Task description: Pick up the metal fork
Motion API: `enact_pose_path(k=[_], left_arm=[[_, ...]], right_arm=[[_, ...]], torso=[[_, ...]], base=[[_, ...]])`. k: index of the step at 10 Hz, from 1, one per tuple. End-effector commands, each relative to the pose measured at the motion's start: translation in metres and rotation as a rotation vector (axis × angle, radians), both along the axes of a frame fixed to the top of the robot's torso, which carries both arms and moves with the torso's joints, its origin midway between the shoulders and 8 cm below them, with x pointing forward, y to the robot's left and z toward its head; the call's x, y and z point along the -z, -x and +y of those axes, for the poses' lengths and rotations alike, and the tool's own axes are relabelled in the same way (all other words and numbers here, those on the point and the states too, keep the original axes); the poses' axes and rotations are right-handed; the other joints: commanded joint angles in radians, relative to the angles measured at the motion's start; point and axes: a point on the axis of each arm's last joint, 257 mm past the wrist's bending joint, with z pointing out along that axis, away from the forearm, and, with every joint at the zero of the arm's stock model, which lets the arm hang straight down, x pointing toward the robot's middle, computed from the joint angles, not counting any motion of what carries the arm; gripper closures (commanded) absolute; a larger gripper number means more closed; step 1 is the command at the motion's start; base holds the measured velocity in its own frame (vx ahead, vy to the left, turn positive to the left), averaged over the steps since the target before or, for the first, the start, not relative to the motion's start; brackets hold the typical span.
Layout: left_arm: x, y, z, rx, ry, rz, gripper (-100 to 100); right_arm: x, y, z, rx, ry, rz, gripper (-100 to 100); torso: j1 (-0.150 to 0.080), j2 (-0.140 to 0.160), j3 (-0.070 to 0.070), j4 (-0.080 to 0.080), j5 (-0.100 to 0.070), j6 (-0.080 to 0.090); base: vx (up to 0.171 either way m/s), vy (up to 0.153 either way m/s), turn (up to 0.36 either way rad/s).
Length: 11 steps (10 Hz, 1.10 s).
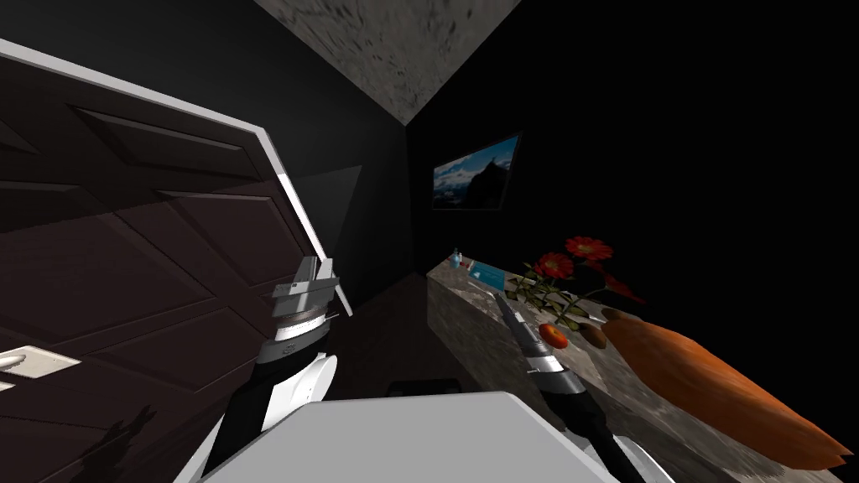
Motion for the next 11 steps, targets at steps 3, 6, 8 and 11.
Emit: enact_pose_path(k=[3,6,8,11], left_arm=[[0.000,0.000,0.000,0.000,0.000,0.000,0],[0.000,0.000,0.000,0.000,0.000,0.000,0],[0.000,0.000,0.000,0.000,0.000,0.000,0],[0.000,0.000,0.000,0.000,0.000,0.000,0]], right_arm=[[0.035,0.019,-0.021,0.013,0.163,0.124,-100],[0.066,0.042,-0.042,0.015,0.308,0.242,-100],[0.081,0.055,-0.053,0.012,0.380,0.302,-100],[0.107,0.081,-0.076,-0.003,0.518,0.419,-100]], torso=[[0.000,0.000,0.000,0.000,0.000,0.000],[0.001,-0.001,0.000,0.000,0.000,0.000],[-0.001,-0.001,0.000,0.000,0.000,0.000],[-0.002,-0.001,-0.001,0.000,-0.001,0.000]], base=[[0.022,0.079,0.010],[0.039,0.094,0.021],[0.035,0.062,0.026],[0.046,0.060,0.032]])
